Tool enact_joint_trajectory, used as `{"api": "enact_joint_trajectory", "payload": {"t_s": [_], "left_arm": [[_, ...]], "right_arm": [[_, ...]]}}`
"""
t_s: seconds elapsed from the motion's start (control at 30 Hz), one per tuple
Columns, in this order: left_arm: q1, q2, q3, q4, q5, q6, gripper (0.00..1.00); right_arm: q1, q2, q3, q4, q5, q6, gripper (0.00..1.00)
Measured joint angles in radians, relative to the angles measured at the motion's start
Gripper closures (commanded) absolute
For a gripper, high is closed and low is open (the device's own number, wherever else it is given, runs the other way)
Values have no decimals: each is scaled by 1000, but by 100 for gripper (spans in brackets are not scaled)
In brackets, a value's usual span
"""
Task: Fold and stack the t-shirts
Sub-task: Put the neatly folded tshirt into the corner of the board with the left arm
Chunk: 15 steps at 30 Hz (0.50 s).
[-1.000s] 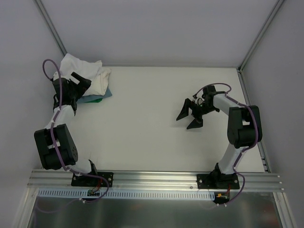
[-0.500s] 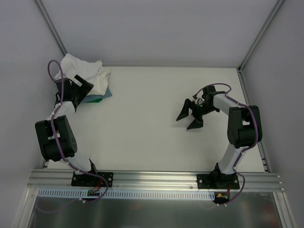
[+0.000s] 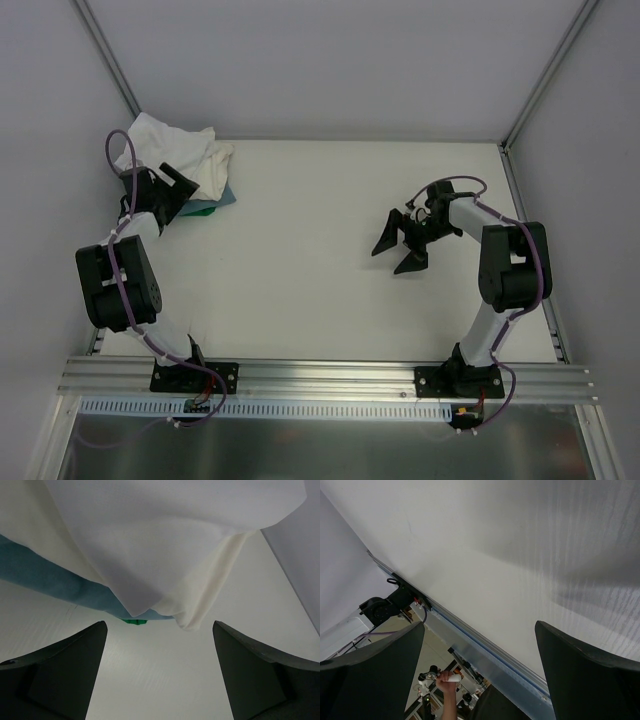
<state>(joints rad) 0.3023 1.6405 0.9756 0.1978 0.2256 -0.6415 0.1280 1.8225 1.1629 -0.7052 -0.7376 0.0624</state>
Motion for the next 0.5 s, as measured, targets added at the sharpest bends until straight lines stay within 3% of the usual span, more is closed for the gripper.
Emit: {"api": "enact_joint_trajectory", "payload": {"t_s": [0.07, 0.27, 0.5], "left_arm": [[0, 11, 0, 5, 0, -2, 15], [0, 37, 1, 48, 9, -13, 57], [0, 67, 24, 93, 37, -23, 69]], "right_arm": [[0, 0, 0, -4, 0, -1, 0], [0, 0, 0, -11, 0, -4, 1], [0, 0, 0, -19, 5, -4, 1]]}}
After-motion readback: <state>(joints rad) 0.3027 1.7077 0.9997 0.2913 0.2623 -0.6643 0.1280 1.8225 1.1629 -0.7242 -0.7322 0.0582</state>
